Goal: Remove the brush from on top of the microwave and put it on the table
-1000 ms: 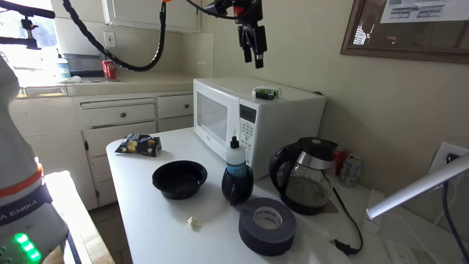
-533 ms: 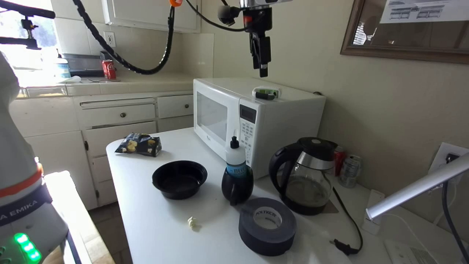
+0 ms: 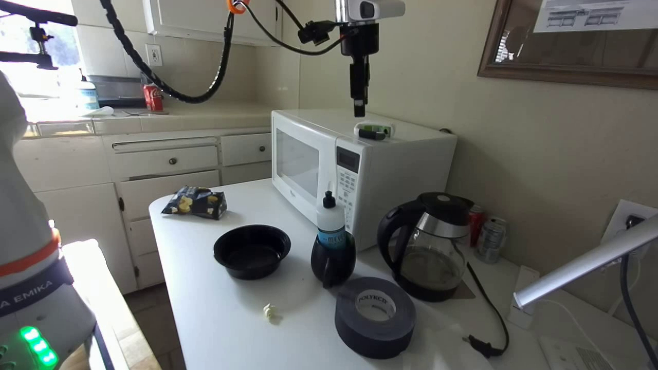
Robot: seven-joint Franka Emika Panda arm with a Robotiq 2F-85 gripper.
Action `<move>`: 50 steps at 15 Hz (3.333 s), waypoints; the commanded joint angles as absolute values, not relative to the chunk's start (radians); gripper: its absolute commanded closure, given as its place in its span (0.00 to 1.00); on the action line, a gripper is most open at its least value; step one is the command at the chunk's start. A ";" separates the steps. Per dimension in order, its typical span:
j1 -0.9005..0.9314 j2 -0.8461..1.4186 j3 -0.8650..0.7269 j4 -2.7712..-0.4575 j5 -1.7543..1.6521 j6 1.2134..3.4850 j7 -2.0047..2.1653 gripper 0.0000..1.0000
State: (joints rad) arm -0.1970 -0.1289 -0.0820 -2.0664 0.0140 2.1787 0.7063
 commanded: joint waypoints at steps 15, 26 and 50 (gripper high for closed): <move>-0.133 0.194 -0.119 -1.813 0.135 2.231 0.975 0.79; -0.118 0.051 -0.150 -1.878 -0.031 2.162 0.968 0.95; -0.349 -0.087 -0.256 -2.375 -0.612 2.060 1.221 0.95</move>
